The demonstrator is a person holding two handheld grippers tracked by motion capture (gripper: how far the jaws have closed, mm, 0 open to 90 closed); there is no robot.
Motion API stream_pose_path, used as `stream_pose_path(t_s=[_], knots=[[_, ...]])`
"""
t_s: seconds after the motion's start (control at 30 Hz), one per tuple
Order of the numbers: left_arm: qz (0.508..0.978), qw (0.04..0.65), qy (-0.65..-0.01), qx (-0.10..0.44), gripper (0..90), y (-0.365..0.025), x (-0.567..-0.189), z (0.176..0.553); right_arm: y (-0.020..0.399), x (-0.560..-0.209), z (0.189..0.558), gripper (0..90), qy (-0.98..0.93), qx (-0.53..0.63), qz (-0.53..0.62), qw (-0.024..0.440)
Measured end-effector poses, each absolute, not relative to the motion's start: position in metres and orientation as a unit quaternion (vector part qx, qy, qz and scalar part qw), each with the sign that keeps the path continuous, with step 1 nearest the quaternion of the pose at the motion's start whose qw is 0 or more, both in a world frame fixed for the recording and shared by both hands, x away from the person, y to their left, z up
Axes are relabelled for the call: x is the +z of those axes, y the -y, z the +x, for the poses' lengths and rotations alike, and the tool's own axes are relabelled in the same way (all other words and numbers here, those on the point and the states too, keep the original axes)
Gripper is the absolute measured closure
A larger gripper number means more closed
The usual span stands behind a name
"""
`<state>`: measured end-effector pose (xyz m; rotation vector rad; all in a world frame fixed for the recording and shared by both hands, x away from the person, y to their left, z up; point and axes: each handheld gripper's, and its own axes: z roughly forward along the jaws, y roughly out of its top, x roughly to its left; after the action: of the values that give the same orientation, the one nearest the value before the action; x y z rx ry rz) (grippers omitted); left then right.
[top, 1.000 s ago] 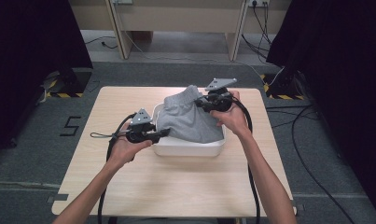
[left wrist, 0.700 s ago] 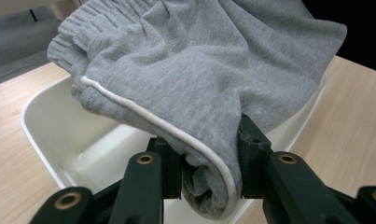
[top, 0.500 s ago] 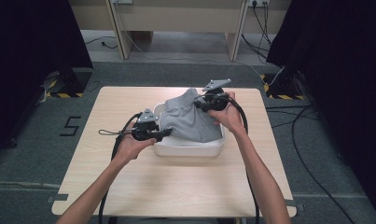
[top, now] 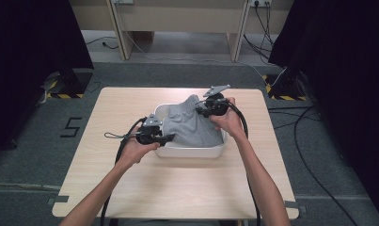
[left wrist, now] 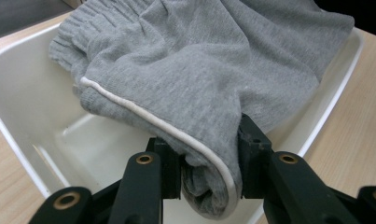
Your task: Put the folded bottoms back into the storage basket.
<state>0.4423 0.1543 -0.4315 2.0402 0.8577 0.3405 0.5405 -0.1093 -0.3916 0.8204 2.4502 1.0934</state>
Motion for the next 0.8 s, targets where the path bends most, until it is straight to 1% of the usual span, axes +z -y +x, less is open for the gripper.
stream_pose_path(t_s=[0.47,0.8], knots=[[0.825,0.422,-0.351,0.135,65.7,-0.153,-0.445,0.445,0.105,-0.407,0.544,71.6,-0.865,0.371,0.301,0.153],[0.834,0.406,-0.352,0.123,63.9,-0.153,-0.451,0.447,0.102,-0.42,0.548,71.1,-0.873,0.353,0.303,0.145]])
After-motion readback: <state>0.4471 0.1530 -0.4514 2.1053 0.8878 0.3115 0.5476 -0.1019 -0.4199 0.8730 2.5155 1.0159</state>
